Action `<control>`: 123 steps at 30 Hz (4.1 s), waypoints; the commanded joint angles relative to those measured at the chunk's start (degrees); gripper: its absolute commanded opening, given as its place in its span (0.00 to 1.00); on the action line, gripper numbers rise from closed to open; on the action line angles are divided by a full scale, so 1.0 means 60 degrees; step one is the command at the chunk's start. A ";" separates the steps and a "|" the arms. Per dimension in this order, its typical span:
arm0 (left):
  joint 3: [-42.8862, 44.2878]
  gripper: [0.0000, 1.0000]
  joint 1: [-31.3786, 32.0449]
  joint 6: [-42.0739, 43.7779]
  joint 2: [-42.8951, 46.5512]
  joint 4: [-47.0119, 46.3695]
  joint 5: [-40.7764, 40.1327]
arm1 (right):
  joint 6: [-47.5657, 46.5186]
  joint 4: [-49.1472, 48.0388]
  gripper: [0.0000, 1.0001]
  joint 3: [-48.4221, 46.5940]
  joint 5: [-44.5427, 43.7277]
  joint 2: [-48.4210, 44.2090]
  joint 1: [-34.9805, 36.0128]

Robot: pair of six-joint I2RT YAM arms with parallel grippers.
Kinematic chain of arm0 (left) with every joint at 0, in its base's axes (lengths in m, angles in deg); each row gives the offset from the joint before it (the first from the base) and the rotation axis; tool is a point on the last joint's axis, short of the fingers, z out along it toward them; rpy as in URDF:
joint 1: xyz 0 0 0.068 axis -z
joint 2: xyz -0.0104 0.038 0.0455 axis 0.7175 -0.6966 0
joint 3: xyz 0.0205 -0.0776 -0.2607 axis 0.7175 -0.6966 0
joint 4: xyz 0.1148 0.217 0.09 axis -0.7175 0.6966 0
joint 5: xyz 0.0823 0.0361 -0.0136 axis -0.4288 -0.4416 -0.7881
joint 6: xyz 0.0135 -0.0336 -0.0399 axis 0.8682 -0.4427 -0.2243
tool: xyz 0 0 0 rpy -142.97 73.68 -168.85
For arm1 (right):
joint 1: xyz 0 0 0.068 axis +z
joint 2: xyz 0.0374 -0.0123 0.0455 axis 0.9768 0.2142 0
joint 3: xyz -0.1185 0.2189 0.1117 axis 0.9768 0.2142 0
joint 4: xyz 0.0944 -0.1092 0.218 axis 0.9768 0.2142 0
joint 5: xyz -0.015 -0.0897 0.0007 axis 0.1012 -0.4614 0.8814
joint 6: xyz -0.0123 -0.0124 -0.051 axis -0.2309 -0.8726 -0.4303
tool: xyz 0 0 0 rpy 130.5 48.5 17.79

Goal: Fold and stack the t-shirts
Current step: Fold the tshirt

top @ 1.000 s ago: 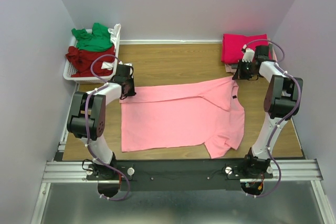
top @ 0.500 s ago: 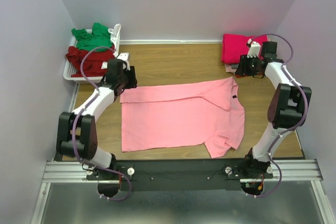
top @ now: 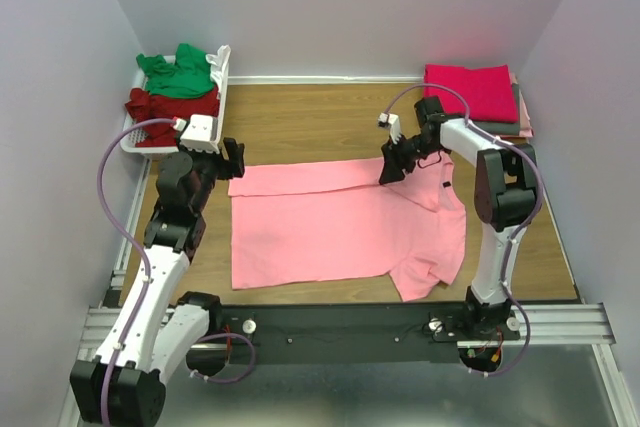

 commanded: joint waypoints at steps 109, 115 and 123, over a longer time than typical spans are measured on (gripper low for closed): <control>-0.0280 0.77 0.0094 0.0081 0.0105 -0.0482 -0.0047 | 0.3908 -0.1877 0.47 0.0170 -0.3740 -0.0839 -0.2512; -0.0266 0.77 0.0094 0.0096 0.0091 -0.0482 -0.0032 | 0.4174 -0.2024 0.47 -0.0621 -0.3887 0.0173 -0.2570; -0.0266 0.77 0.0094 0.0095 0.0061 -0.0497 -0.0017 | 0.4144 -0.2039 0.33 -0.0944 -0.4063 0.0921 -0.2585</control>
